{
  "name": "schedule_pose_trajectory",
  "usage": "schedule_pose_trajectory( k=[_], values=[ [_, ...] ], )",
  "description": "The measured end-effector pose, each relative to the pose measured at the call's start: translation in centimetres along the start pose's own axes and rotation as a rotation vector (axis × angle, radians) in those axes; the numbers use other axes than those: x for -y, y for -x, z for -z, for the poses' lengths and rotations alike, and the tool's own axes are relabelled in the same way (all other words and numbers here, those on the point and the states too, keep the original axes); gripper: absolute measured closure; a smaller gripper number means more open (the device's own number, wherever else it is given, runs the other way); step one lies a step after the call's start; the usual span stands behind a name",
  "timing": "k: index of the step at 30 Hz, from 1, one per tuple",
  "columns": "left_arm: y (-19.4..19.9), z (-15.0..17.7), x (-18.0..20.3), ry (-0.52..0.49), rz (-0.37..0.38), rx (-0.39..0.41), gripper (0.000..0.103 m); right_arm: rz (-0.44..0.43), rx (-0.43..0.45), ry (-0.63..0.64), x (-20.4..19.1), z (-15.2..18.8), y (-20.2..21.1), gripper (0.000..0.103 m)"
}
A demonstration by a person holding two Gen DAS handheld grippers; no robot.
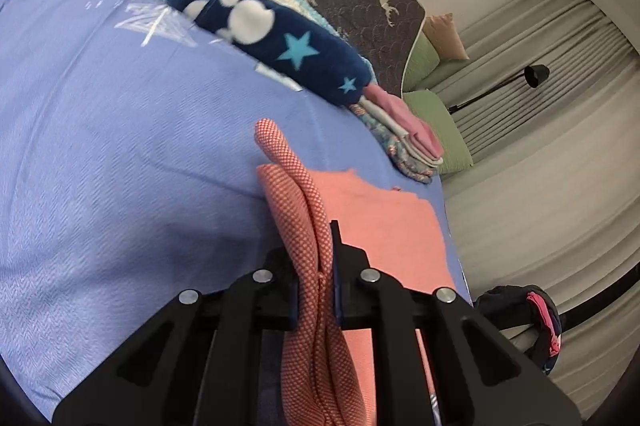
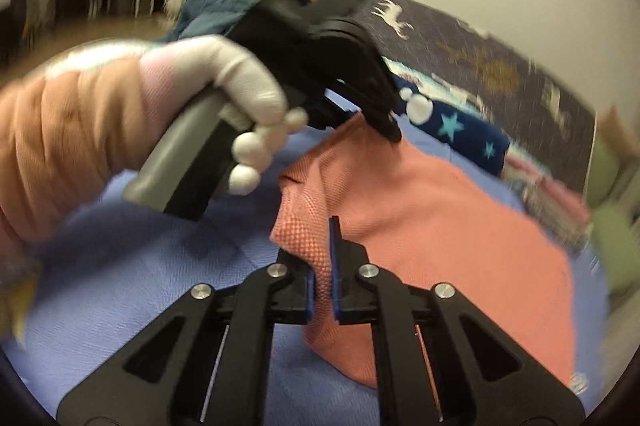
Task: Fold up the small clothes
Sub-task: 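Lift the held edge with both tools and fold it over the sweatshirt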
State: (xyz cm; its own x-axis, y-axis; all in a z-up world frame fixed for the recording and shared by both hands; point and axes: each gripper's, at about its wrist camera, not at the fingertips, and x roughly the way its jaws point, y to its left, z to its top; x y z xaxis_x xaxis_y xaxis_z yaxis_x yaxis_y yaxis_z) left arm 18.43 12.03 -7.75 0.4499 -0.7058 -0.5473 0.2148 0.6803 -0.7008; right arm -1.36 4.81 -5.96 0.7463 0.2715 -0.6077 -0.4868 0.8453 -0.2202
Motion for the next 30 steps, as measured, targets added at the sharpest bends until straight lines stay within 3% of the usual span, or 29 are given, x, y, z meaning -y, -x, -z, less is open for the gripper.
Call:
schedule_pose_trajectory(
  k=[6, 30],
  values=[
    [-1.0, -1.1, 3.5, -0.012, -0.033, -0.007, 0.092, -0.022, 0.031, -0.144, 3.8, -0.3, 2.1, 0.097],
    [-8.0, -0.6, 15.4, -0.091, -0.155, -0.031, 0.092, 0.003, 0.106, -0.37, 13.7, 5.5, 8.5, 0.097]
  ],
)
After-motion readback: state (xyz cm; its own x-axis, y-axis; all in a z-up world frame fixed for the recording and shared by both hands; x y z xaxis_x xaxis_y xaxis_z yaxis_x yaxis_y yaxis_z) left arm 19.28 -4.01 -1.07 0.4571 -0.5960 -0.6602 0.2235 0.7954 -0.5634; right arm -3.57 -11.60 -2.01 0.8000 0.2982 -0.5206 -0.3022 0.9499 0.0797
